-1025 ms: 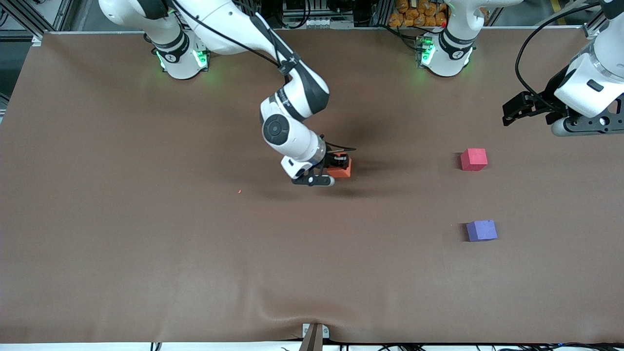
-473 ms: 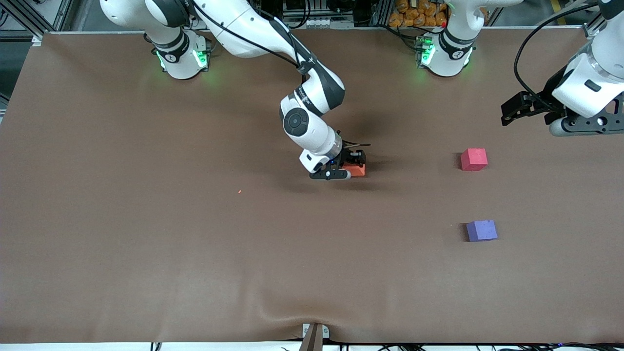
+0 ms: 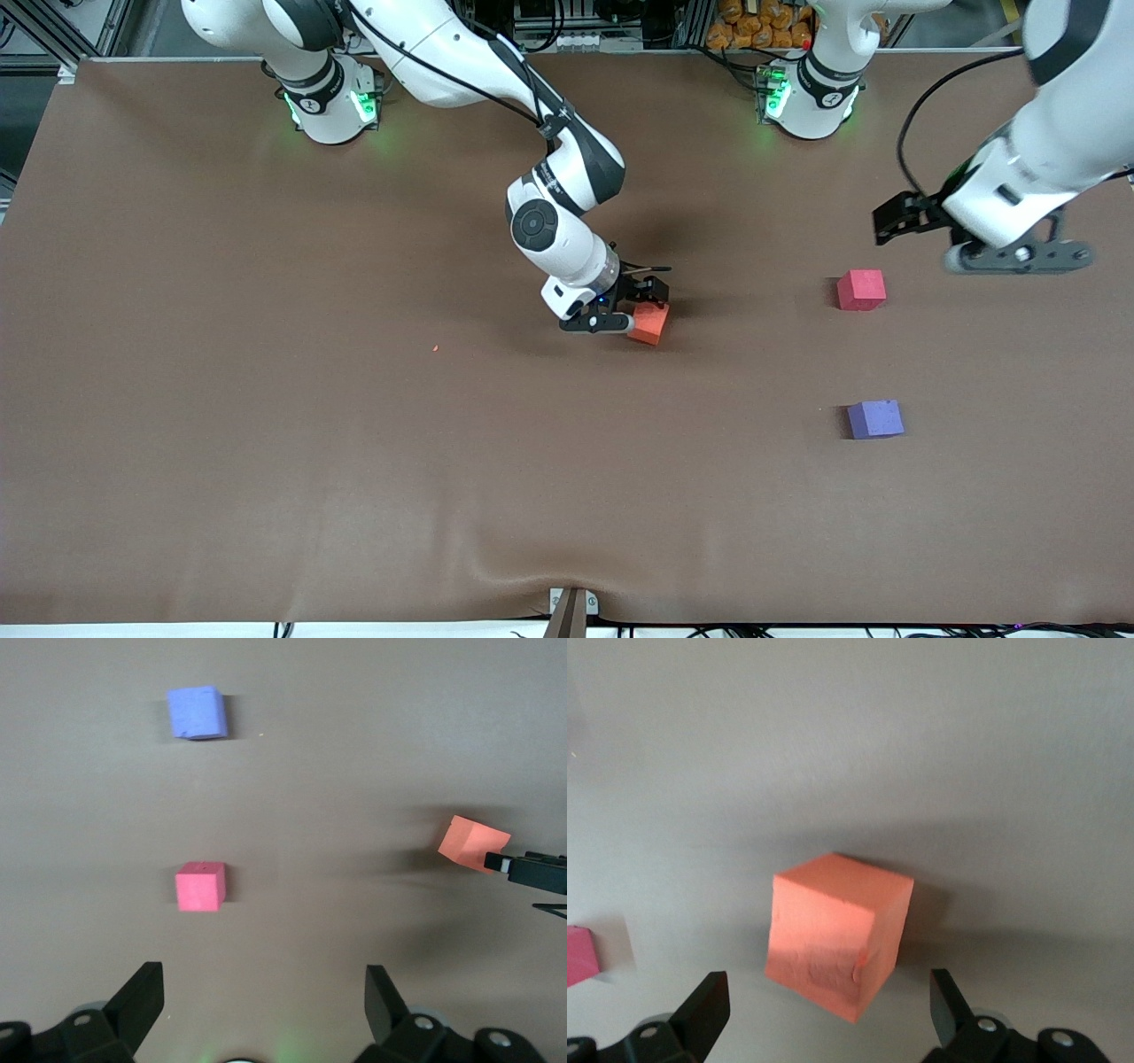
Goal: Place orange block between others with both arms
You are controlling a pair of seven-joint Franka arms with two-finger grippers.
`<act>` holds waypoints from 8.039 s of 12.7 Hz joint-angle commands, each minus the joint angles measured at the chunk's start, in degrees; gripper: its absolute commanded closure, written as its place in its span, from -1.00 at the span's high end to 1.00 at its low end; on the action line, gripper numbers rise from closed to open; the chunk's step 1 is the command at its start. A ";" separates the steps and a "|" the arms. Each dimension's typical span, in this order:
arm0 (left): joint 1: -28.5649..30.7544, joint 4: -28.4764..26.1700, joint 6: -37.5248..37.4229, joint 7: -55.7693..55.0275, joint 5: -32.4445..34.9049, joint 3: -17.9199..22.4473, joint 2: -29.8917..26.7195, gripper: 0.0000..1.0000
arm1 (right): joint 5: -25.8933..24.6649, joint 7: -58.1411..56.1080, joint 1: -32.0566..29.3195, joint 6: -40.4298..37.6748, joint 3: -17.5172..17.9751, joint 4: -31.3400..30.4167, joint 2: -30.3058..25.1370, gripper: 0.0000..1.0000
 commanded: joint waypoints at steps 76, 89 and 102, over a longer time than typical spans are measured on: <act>20.00 -18.60 40.05 2.06 10.63 -6.95 24.87 1.00 | -37.42 -35.74 -53.41 -67.35 2.74 -2.43 -45.05 1.00; 20.44 14.71 2.17 4.34 6.42 -12.93 12.76 1.00 | -37.33 -35.74 -53.23 -67.17 2.82 -2.43 -44.87 1.00; 7.10 0.05 -5.39 3.64 -1.68 2.18 -9.41 1.00 | -37.42 -35.74 -53.06 -67.00 2.82 -2.43 -44.78 1.00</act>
